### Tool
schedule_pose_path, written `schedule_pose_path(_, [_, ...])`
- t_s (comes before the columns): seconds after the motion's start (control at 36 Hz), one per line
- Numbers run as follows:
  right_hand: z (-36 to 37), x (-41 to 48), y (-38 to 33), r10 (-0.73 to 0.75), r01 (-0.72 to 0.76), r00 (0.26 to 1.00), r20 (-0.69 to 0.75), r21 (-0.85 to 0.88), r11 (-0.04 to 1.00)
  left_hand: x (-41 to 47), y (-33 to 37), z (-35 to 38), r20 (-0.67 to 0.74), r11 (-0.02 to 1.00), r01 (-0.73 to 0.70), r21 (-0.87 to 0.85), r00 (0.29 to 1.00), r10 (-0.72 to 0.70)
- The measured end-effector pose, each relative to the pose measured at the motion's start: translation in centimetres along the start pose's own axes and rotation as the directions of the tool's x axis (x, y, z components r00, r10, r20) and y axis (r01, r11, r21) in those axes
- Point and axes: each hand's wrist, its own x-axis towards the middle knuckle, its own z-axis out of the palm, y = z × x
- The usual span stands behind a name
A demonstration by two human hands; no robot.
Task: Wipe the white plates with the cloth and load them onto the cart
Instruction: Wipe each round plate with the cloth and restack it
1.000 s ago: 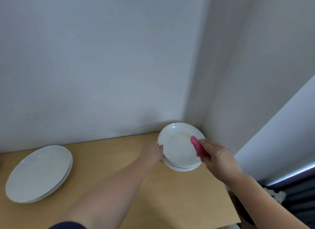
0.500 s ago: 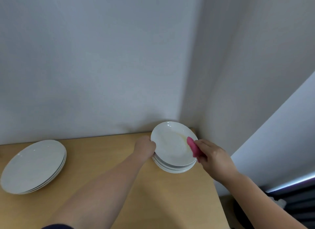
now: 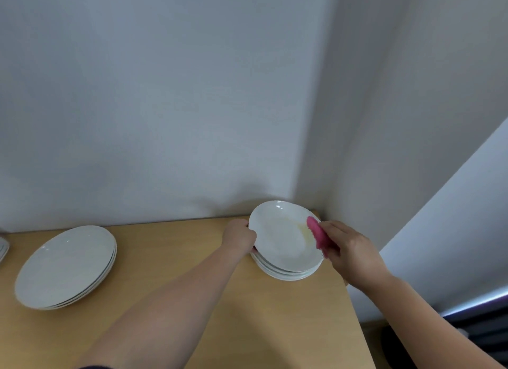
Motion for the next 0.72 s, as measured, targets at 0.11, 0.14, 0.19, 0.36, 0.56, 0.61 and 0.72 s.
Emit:
schedule_pose_path(0.11, [-0.2, 0.7, -0.6, 0.023, -0.023, 1.0, -0.009, 0.021, 1.0, -0.9, -0.2, -1.7, -0.014, 0.998, -0.052, -0.02, 0.999, 0.052])
schedule_pose_path(0.14, [-0.2, 0.9, -0.9, 0.032, -0.032, 0.999, -0.006, 0.028, 0.999, -1.3, -0.3, -2.3, -0.022, 0.998, -0.049, -0.049, 0.999, 0.048])
schedule_pose_path(0.19, [-0.1, 1.6, -1.5, 0.055, -0.055, 0.999, 0.003, 0.048, 0.997, -2.0, -0.4, -3.6, -0.037, 0.992, -0.043, -0.122, 0.999, 0.039])
schedule_pose_path(0.36, [0.7, 3.7, -4.4, 0.057, -0.055, 0.998, -0.012, 0.127, 0.99, -3.8, -1.8, -8.6, -0.114, 0.973, -0.059, -0.225, 0.993, 0.034])
schedule_pose_path(0.56, [3.2, 5.5, -9.6, 0.034, -0.033, 0.999, -0.008, 0.172, 0.985, -5.1, -5.9, -15.1, -0.151, 0.965, -0.027, -0.26, 0.988, -0.013])
schedule_pose_path(0.61, [4.1, 5.8, -11.2, -0.001, 0.003, 1.0, -0.016, 0.18, 0.984, -5.3, -7.2, -16.5, -0.155, 0.965, -0.01, -0.263, 0.987, -0.032])
schedule_pose_path(0.72, [6.4, 6.0, -14.1, -0.026, 0.025, 1.0, -0.002, 0.169, 0.985, -5.5, -10.3, -18.5, -0.154, 0.964, 0.041, -0.262, 0.985, -0.083])
